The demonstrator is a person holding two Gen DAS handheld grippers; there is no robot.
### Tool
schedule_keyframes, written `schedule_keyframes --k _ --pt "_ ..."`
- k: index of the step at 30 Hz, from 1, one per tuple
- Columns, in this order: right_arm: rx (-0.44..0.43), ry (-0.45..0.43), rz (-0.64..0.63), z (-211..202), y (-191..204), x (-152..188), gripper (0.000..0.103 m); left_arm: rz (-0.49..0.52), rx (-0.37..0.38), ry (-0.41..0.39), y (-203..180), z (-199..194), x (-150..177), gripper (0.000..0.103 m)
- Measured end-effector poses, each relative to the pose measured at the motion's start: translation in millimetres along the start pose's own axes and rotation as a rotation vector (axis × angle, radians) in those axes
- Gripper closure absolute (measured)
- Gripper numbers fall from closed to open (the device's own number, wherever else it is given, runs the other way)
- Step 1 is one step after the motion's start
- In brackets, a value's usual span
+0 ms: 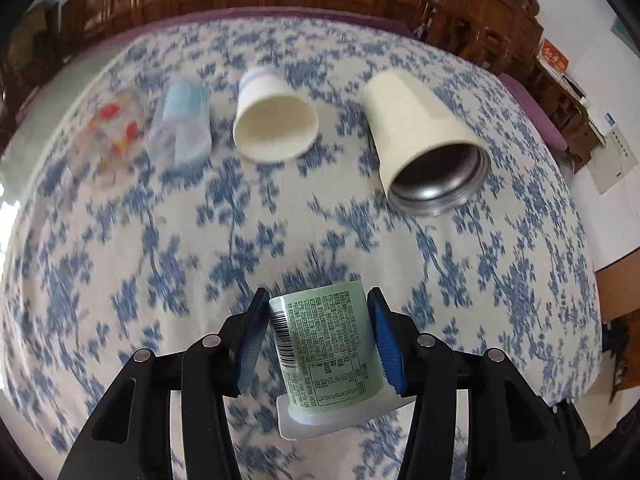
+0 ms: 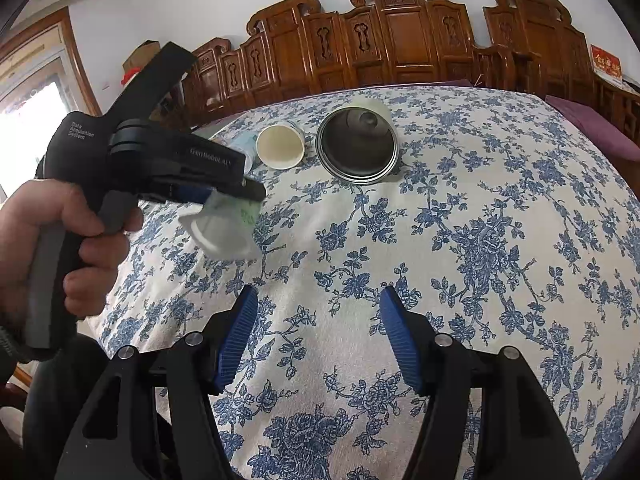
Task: Flip cup upside down
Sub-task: 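Rotate the green cup in the left gripper and set it down rim-first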
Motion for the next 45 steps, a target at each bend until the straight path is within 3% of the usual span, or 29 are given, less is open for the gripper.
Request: schedule_keyframes --k 7,13,26,45 --pt "0.000 0.010 0.003 4.0 -0.7 2.0 0.037 0.008 -0.021 -0.038 9.8 13.0 -15.8 0.055" --pt "-0.008 0.017 0.022 8.1 -3.2 1.3 0.037 0.048 -0.044 -0.118 12.4 6.0 -21.8 0.055" --pt "-0.002 0.020 0.024 10.3 -2.9 2.7 0.037 0.147 -0.078 -0.207 12.3 -8.9 12.7 0.055" --pt "0.009 0.009 0.022 8.6 -5.1 0.6 0.037 0.145 -0.028 -0.187 12.4 -37.4 52.3 0.058"
Point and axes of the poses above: each gripper's, at about its wrist camera, not at the fingertips, and z roughly the way its jaws point, y to its left, x to its underside, the point moved 3 cm from there along z, roughly the way its jaws point, and after that the axes turned 9 degrees about -y, right-handed, at the moved point
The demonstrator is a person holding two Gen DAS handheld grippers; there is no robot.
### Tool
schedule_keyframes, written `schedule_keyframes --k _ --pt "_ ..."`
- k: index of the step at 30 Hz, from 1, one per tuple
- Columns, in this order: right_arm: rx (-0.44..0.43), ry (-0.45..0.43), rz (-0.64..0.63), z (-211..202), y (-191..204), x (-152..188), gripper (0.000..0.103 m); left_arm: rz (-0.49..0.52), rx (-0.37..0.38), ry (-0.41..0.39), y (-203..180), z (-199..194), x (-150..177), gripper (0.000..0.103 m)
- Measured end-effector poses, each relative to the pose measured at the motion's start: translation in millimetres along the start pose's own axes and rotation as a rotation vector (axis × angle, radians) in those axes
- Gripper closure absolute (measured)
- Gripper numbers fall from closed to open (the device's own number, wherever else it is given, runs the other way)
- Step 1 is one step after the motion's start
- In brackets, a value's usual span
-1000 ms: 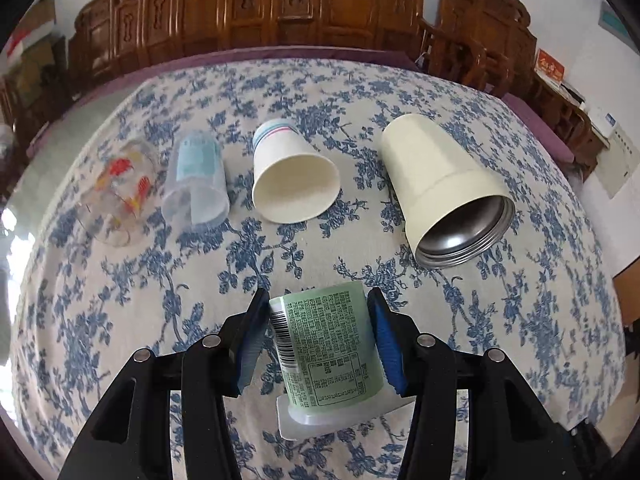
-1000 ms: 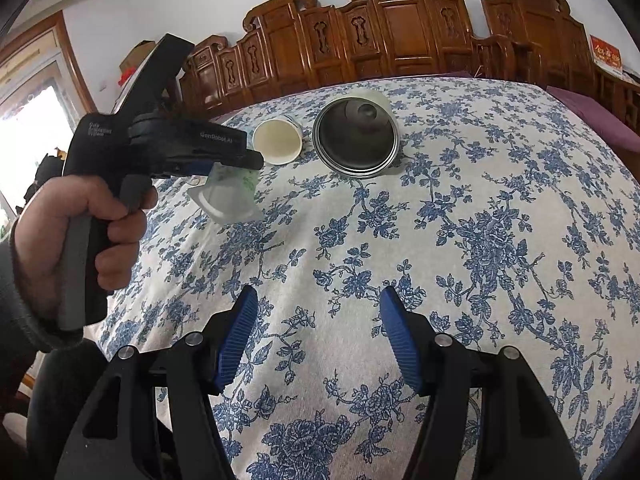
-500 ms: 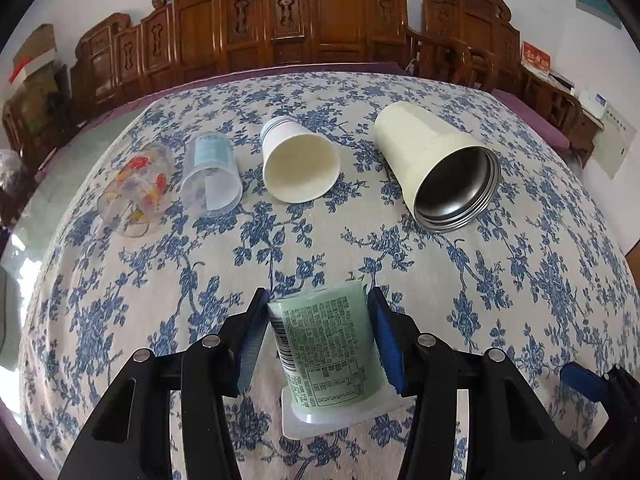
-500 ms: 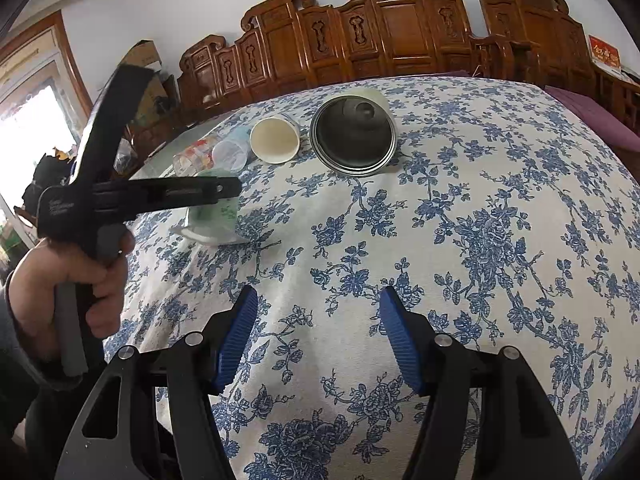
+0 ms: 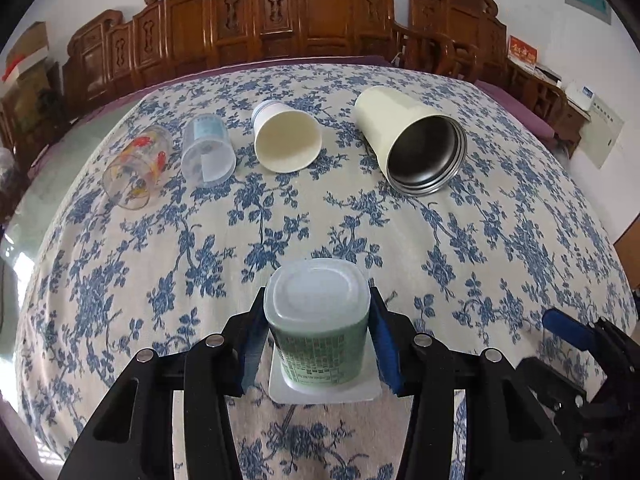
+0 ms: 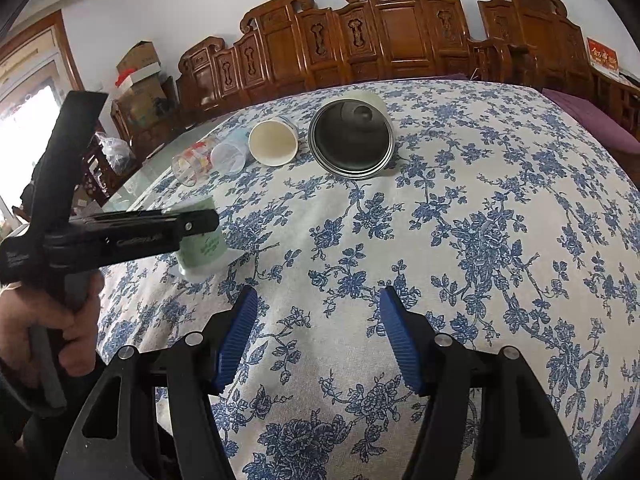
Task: Flip cup upside down
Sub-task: 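Rotate the green cup in the left gripper and set it down rim-first, then open the left gripper and lift it away from the inverted cup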
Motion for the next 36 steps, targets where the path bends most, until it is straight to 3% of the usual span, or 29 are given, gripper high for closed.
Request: schedule_keyframes --k 5,7,11,13,23,26,29,36 --pt "0.019 -0.004 -0.015 -2.9 1.0 1.1 0.037 -0.022 0.013 0.015 3.7 -5.1 9.5 0.055" --pt "0.026 -0.005 -0.018 -4.0 0.4 1.3 0.037 -0.024 0.018 0.009 3.9 -9.2 11.2 0.046" --pt "0.035 -0.010 -0.012 -8.3 1.6 -0.1 0.037 -0.022 0.016 -0.010 4.7 -20.4 12.1 0.042" --pt "0.031 -0.011 -0.004 -11.8 4.5 -2.1 0.037 -0.016 0.012 -0.027 6.6 -29.6 12.6 0.035" --pt "0.042 -0.081 -0.033 -50.1 34.3 -24.8 0.037 -0.026 0.002 -0.156 21.5 -94.2 8.5 0.021" --pt "0.050 -0.111 -0.025 -66.8 41.5 -31.7 0.028 -0.018 -0.004 -0.194 22.9 -115.6 8.2 0.020" --pt "0.063 -0.137 -0.036 -80.6 49.1 -37.6 0.026 -0.013 -0.018 -0.239 23.6 -138.1 8.7 0.008" --pt "0.093 -0.211 -0.049 -119.6 67.9 -46.4 0.006 -0.011 -0.061 -0.327 28.9 -190.6 11.9 0.008"
Point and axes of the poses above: each gripper's, at about its wrist camera, not at the fingertips, and z roughly the way its jaws point, y to its left, x to its underside, the point moved 3 cm from there along z, roughly the way its jaws point, and after that the axes turned 9 degrees about -y, right-handed, at the moved point
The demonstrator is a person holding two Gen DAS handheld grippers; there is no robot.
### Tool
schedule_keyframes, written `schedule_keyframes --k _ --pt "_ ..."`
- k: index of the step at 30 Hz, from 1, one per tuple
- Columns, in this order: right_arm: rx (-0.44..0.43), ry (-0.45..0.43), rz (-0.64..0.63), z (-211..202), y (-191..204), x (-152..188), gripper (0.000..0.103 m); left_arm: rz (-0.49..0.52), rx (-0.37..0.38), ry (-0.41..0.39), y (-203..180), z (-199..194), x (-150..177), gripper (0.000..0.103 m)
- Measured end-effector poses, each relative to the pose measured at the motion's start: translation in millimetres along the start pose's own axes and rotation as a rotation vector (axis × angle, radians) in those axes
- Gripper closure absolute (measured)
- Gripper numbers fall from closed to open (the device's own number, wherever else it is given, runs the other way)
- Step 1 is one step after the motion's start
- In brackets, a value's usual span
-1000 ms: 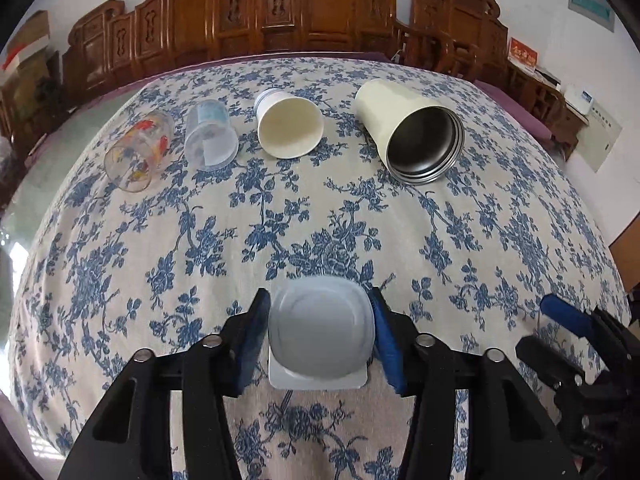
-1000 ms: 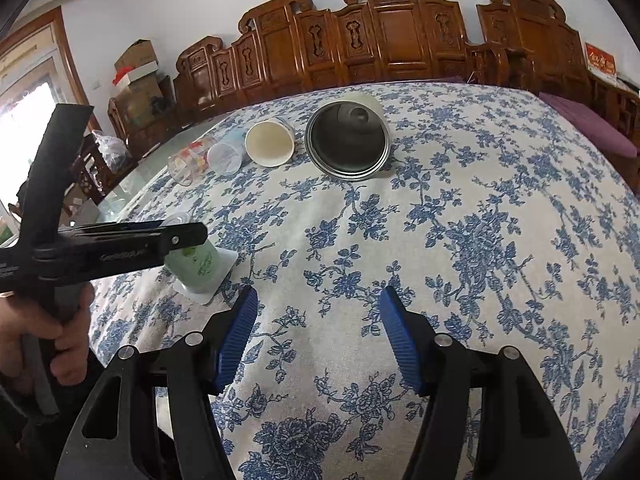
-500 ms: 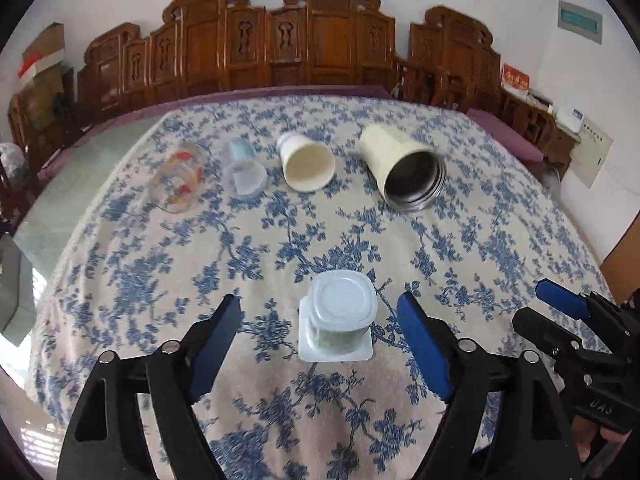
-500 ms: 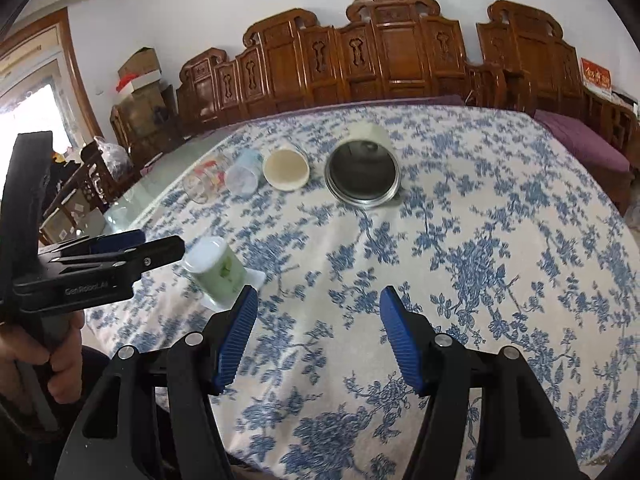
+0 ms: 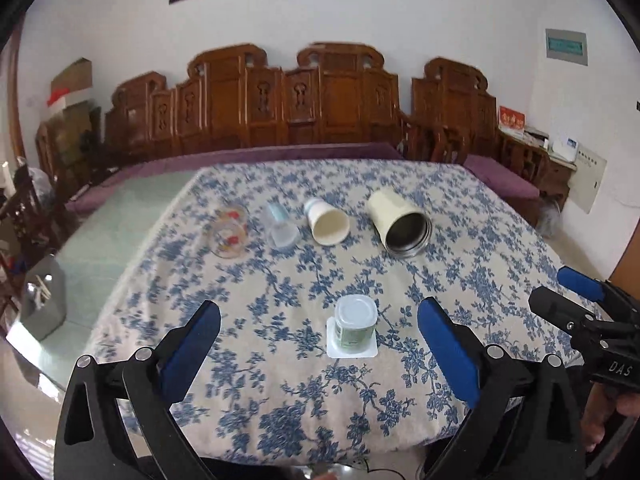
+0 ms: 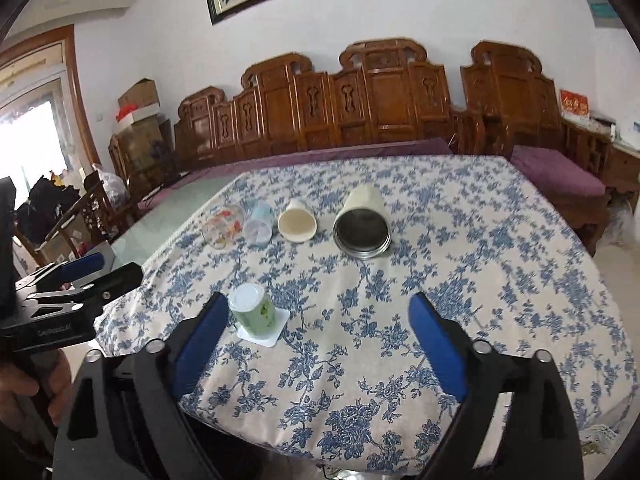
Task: Flip cup upside down
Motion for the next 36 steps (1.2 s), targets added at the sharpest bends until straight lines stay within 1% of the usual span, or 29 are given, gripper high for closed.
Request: schedule_keyframes --k 1,2,7,11,18,23,36 --pt "0.005 -0.016 -0.007 -7.2 3.3 -2.1 0.003 -0.001 -0.006 -0.010 0.6 -6.5 -1.1 0.008" --pt "0.008 -0.030 -0.011 -14.1 6.3 -4.0 0.003 -0.005 -0.011 -0.024 1.6 -15.6 -2.6 0.008" --pt "0.019 -0.077 -0.019 -41.8 16.8 -12.1 0.003 0.009 -0.023 -0.069 0.9 -46.0 -7.2 0.008" --pt "0.031 -0.101 -0.036 -57.2 23.2 -14.9 0.003 0.011 -0.047 -0.075 1.1 -59.5 -5.1 0.008" --pt "0.025 -0.107 -0.040 -61.4 25.5 -11.4 0.003 -0.036 -0.037 -0.072 8.1 -71.2 0.8 0.008" --pt "0.023 -0.104 -0.037 -60.2 24.3 -7.5 0.003 -0.031 -0.049 -0.090 8.1 -75.4 1.4 0.008" --pt "0.024 -0.107 -0.036 -60.4 22.9 -7.2 0.003 -0.035 -0.042 -0.103 6.5 -80.9 0.0 0.008"
Point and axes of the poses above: each gripper's, at about its wrist camera, not at the fingertips, and z roughly the way its jaws point, y to its left, x to its underside, the point moved 3 cm from there along z, roughly the way its jaws point, and after that the axes turned 9 degrees about -y, right-handed, at the moved point
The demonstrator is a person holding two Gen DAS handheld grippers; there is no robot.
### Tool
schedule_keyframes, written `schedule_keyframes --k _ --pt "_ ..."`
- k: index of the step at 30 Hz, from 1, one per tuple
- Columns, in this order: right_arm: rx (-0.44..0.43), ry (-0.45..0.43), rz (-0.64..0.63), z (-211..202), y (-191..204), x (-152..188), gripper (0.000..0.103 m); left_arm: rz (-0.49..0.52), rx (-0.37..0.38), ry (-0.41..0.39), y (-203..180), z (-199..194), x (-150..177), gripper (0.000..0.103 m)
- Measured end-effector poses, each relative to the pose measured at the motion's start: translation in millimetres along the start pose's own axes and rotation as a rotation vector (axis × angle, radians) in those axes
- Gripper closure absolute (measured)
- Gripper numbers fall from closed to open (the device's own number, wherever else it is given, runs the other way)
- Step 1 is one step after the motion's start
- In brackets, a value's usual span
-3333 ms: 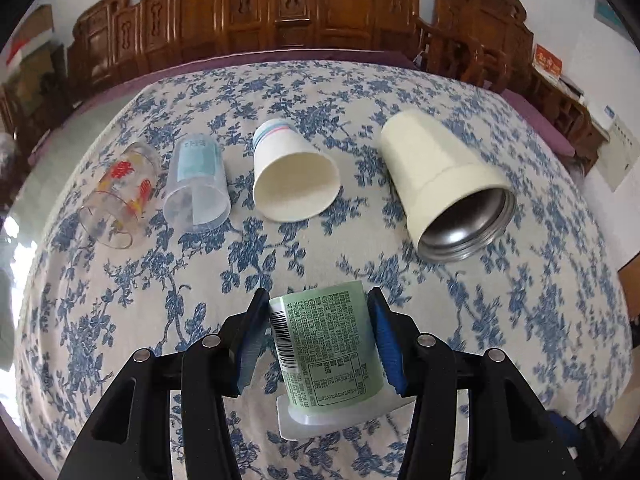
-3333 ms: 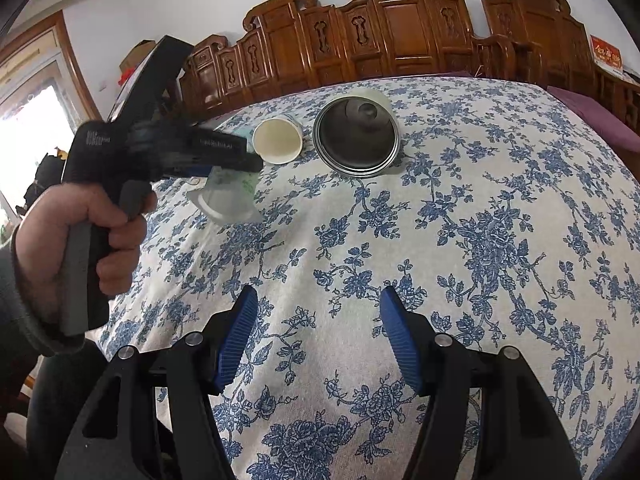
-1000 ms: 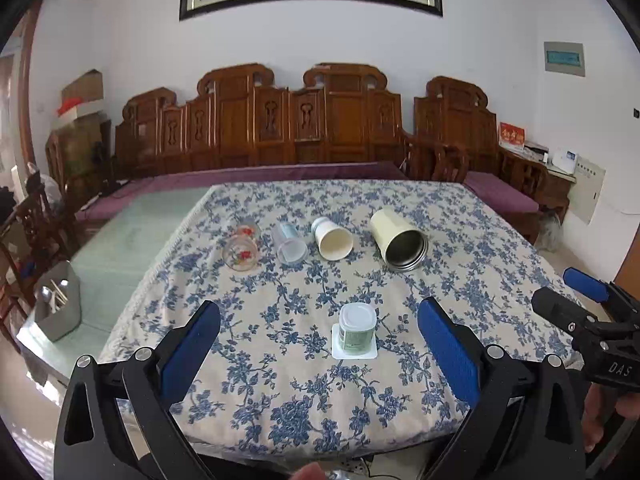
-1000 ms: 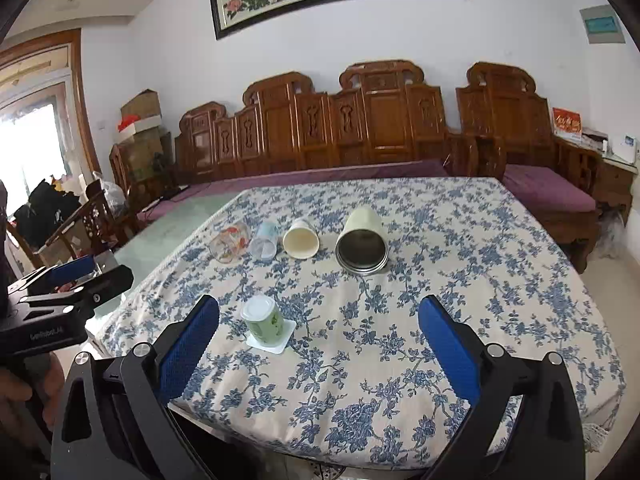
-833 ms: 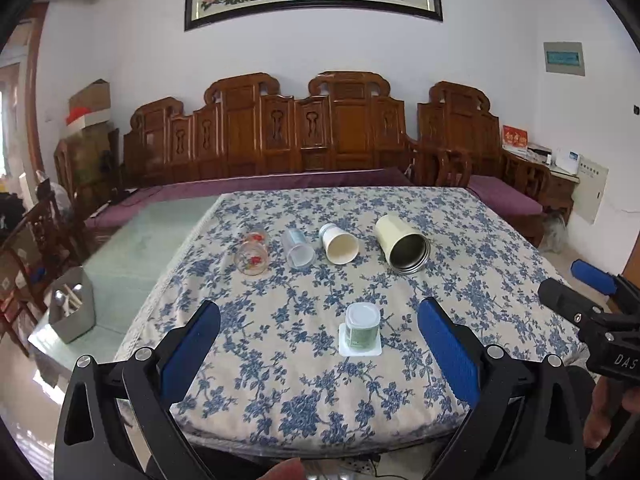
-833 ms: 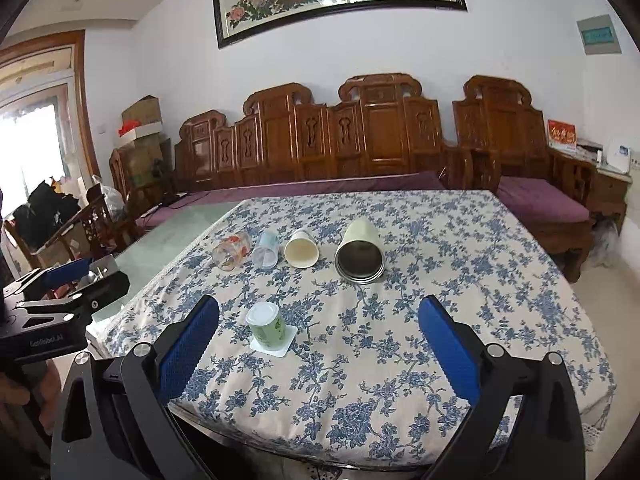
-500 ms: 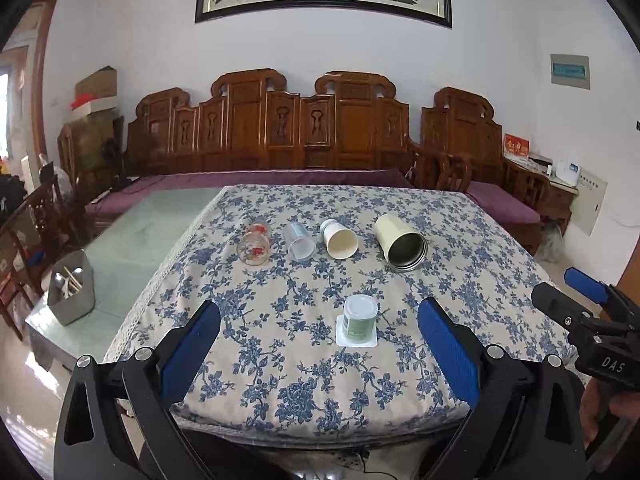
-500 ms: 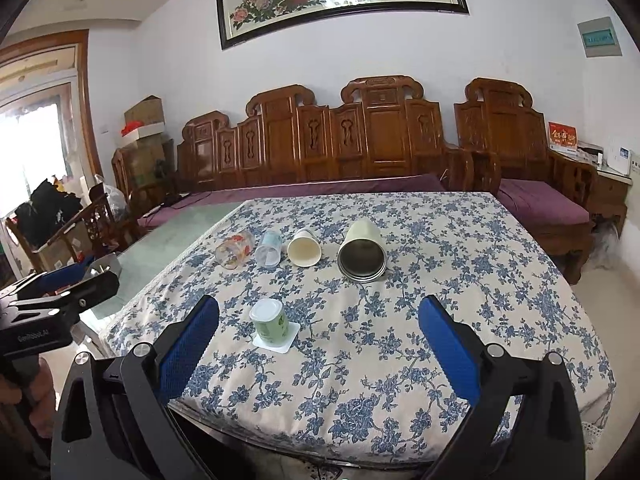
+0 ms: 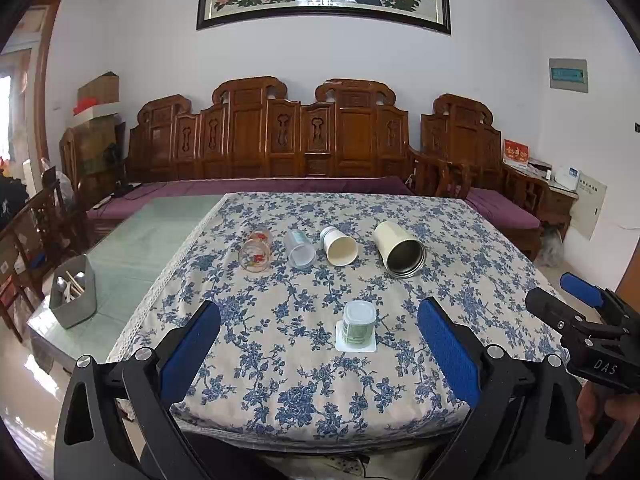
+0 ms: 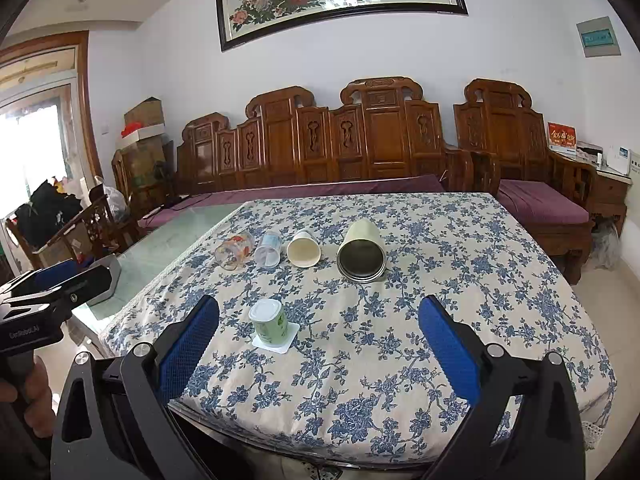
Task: Flip cup upside down
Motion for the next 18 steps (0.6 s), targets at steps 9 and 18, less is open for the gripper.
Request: schedule_keyframes --k 9,18 --pt "-0.004 -0.003 0.000 -1.0 1.4 -1.0 0.003 -0.004 0.002 -0.004 0.1 -0.9 -0.2 0.008" --pt "-0.008 -0.002 -0.001 -1.0 3.1 -0.9 0.003 -0.002 -0.001 -0.008 0.6 -2.0 -1.1 0.008"
Point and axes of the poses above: each gripper's, at about its wrist camera, not at the fingertips, and z roughly the way its jaws point, y to its left, x to its underside, the point moved 3 cm from there along z, roughly the way its jaws point, and after that the axes turned 9 degrees about -y, right-handed, at the moved point
